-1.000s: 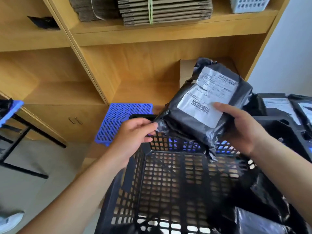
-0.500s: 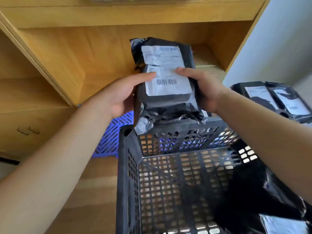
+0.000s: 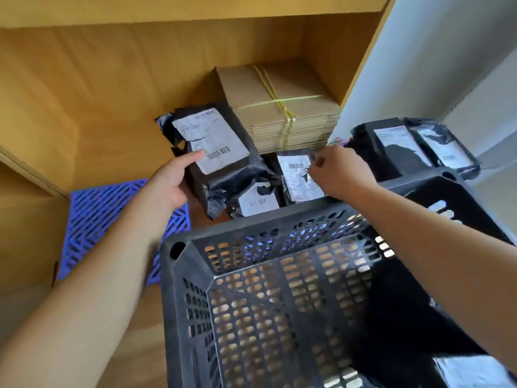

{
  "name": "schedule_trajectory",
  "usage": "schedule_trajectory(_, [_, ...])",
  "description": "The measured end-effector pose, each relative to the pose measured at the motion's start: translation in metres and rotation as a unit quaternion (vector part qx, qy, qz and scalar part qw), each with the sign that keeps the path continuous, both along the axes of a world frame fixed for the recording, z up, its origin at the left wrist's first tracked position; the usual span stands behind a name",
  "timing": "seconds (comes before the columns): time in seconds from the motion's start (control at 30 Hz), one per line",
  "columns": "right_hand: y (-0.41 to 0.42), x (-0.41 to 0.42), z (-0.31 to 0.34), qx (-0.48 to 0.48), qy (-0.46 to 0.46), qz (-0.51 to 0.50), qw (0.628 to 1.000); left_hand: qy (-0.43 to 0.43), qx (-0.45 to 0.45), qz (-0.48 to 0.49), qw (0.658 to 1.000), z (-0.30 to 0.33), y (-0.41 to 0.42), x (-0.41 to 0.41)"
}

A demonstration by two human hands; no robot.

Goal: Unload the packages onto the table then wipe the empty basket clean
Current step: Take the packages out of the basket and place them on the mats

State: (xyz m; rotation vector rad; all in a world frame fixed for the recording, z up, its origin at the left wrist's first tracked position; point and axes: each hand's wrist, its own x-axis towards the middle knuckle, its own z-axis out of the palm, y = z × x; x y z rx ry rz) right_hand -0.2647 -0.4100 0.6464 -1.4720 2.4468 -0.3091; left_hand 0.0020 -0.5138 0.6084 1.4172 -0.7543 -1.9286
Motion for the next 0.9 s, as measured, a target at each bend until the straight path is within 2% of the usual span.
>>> schedule_trajectory(0.07, [0.0,-0.001,-0.005,-0.011,0.015,0.002,1.0,-0.035,0.032,-0.052,0.998,-0.026,-0.001,-0.014])
schedule_trajectory(0.17, [0.0,-0.005,-0.01,-0.037,0.028,-0.019,0.999,-0.043,0.05,-0.105,0.992,-0.056,-0.001,-0.032])
schedule_trajectory(0.33, [-0.005,-0.008,-0.014,-0.018,0.016,-0.023,0.999,-0.021,0.027,-0.134,0.99,-0.068,-0.013,-0.054])
schedule_trajectory(0.43, [-0.005,-0.01,-0.016,-0.024,0.009,-0.031,0.999,-0.051,0.032,-0.173,0.983,-0.073,-0.013,-0.053])
schedule_trajectory(0.53, [-0.006,-0.011,-0.016,-0.02,0.005,-0.031,0.999,-0.085,0.021,-0.186,0.979,-0.071,-0.015,-0.047])
schedule_trajectory(0.7, [-0.004,-0.009,-0.014,-0.039,-0.002,-0.024,0.999,-0.095,0.015,-0.187,0.978,-0.057,-0.015,-0.041])
schedule_trajectory(0.9, [0.0,-0.003,-0.002,-0.093,-0.049,-0.011,0.994,-0.222,-0.046,-0.186,0.956,-0.02,-0.011,-0.024])
